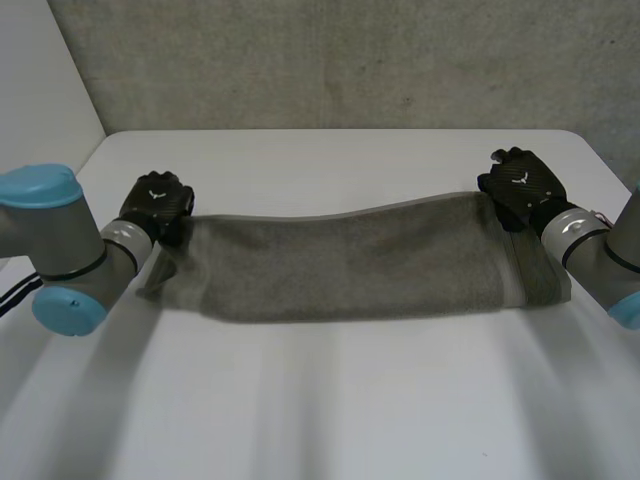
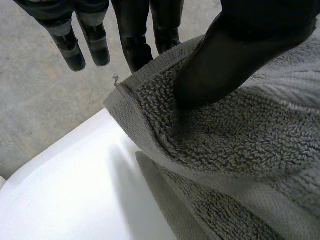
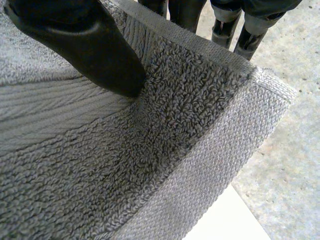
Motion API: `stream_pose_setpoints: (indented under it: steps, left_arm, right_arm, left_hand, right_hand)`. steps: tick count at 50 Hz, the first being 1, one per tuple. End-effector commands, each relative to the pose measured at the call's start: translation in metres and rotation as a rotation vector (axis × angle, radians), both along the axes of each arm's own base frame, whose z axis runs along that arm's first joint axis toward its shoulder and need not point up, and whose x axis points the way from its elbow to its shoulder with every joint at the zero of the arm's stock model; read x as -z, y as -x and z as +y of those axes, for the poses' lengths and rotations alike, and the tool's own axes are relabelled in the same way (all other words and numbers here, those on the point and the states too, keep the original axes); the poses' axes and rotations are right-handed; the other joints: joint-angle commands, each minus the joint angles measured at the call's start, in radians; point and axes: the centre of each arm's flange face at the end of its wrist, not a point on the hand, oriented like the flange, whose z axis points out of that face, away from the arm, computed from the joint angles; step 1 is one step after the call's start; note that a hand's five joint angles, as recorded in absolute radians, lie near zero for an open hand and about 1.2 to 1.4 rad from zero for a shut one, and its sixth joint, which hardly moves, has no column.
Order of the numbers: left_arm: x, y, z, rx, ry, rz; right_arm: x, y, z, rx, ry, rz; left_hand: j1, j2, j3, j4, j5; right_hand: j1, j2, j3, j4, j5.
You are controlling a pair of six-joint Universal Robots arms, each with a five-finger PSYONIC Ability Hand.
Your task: Fold the towel.
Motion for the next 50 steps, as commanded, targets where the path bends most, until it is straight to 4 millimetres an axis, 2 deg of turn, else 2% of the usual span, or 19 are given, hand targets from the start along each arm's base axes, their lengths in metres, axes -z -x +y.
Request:
stream_pose_setpoints:
  steps: [1,11,16,27,28,29,30,31,32,33,35,37,38,40,41,42,43,45,50]
  left_arm:
    - [-0.011,0.0,0.002,-0.012,0.028,-0.023]
    - [-0.012,-0.001,0.001,-0.015,0.036,-0.024]
    - [0.001,-0.001,-0.004,-0.016,0.032,-0.059]
    - [-0.002,-0.003,-0.016,-0.06,0.115,-0.076]
    - [-0.002,-0.003,-0.016,-0.06,0.115,-0.076]
    - [-0.005,-0.003,-0.016,-0.06,0.117,-0.073]
    - [-0.005,-0.003,-0.016,-0.06,0.117,-0.073]
    - [-0.006,-0.003,-0.014,-0.06,0.114,-0.074]
    - [-0.008,-0.002,-0.012,-0.058,0.116,-0.076]
    - [-0.008,-0.002,-0.012,-0.058,0.116,-0.076]
    - [-0.021,-0.001,-0.007,-0.054,0.135,-0.064]
    - [-0.028,-0.002,-0.003,-0.055,0.142,-0.062]
    - [-0.028,-0.002,-0.003,-0.055,0.142,-0.062]
    - [-0.043,-0.004,0.008,-0.056,0.161,-0.056]
    - [-0.043,-0.004,0.008,-0.056,0.161,-0.056]
    - [-0.049,-0.006,0.014,-0.058,0.167,-0.054]
    - [-0.058,-0.008,0.022,-0.059,0.176,-0.048]
    - [-0.066,-0.009,0.029,-0.061,0.18,-0.034]
    - [-0.077,-0.015,0.052,-0.07,0.154,0.04]
  right_arm:
    - [-0.004,0.001,-0.001,0.011,0.016,0.012]
    - [0.001,0.001,-0.002,0.008,0.014,0.022]
    - [0.014,0.001,-0.007,0.009,0.015,0.028]
    - [0.026,0.0,-0.013,0.007,0.031,0.06]
    - [0.025,0.001,-0.013,0.01,0.034,0.06]
    - [0.021,0.0,-0.013,0.015,0.041,0.059]
    - [0.021,0.0,-0.013,0.015,0.041,0.059]
    - [0.018,0.002,-0.014,0.033,0.048,0.061]
    - [0.007,0.002,-0.014,0.052,0.067,0.058]
    - [0.007,0.002,-0.013,0.052,0.067,0.058]
    - [-0.009,0.004,-0.012,0.076,0.097,0.048]
    - [-0.039,0.005,-0.005,0.094,0.156,0.022]
    - [-0.039,0.005,-0.005,0.094,0.157,0.021]
    - [-0.071,0.007,0.009,0.101,0.201,-0.045]
    - [-0.071,0.007,0.009,0.101,0.201,-0.045]
    - [-0.084,0.01,0.017,0.111,0.212,-0.085]
    - [-0.084,0.01,0.017,0.111,0.212,-0.086]
    - [-0.099,0.014,0.035,0.114,0.198,-0.152]
    - [-0.096,0.025,0.059,0.136,0.119,-0.18]
  left_hand:
    - [0.086,0.055,-0.045,-0.056,0.055]
    - [0.086,0.055,-0.045,-0.056,0.055]
    - [0.086,0.055,-0.045,-0.056,0.055]
    - [0.086,0.055,-0.045,-0.056,0.055]
    - [0.086,0.055,-0.045,-0.056,0.055]
    - [-0.091,-0.122,-0.045,-0.056,-0.122]
    - [-0.093,-0.124,-0.045,-0.056,-0.124]
    - [-0.672,-0.702,-0.045,-0.056,-0.702]
    - [-0.942,-0.972,-0.045,-0.056,-0.972]
    - [-0.945,-0.975,-0.045,-0.056,-0.975]
    - [-1.111,-1.142,-0.045,-0.056,-1.142]
    - [-1.112,-1.142,-0.045,-0.056,-1.142]
    - [-1.112,-1.142,-0.045,-0.056,-1.142]
    - [-1.115,-1.145,-0.045,-0.056,-1.145]
    - [-1.115,-1.145,-0.045,-0.056,-1.145]
    - [-1.115,-1.145,-0.045,-0.056,-1.145]
    - [-1.115,-1.145,-0.045,-0.056,-1.145]
    - [-1.115,-1.145,-0.045,-0.056,-1.145]
    - [-1.115,-1.145,-0.045,-0.056,-1.145]
  right_hand:
    - [0.068,0.065,-0.033,-0.053,0.047]
    - [0.068,0.065,-0.033,-0.053,0.047]
    - [0.068,0.065,-0.033,-0.053,0.047]
    - [0.068,0.065,-0.033,-0.053,0.047]
    - [-0.373,-0.375,-0.033,-0.053,-0.394]
    - [-0.999,-1.002,-0.033,-0.053,-1.02]
    - [-1.006,-1.008,-0.033,-0.053,-1.027]
    - [-1.154,-1.156,-0.033,-0.053,-1.175]
    - [-1.154,-1.156,-0.033,-0.053,-1.175]
    - [-1.154,-1.156,-0.033,-0.053,-1.175]
    - [-1.154,-1.156,-0.033,-0.053,-1.175]
    - [-1.154,-1.156,-0.033,-0.053,-1.175]
    - [-1.154,-1.156,-0.033,-0.053,-1.175]
    - [-1.154,-1.156,-0.033,-0.053,-1.175]
    - [-1.154,-1.156,-0.033,-0.053,-1.175]
    - [-1.154,-1.156,-0.033,-0.053,-1.175]
    - [-1.154,-1.156,-0.033,-0.053,-1.175]
    - [-1.154,-1.156,-0.033,-0.053,-1.175]
    - [-1.154,-1.156,-0.033,-0.053,-1.175]
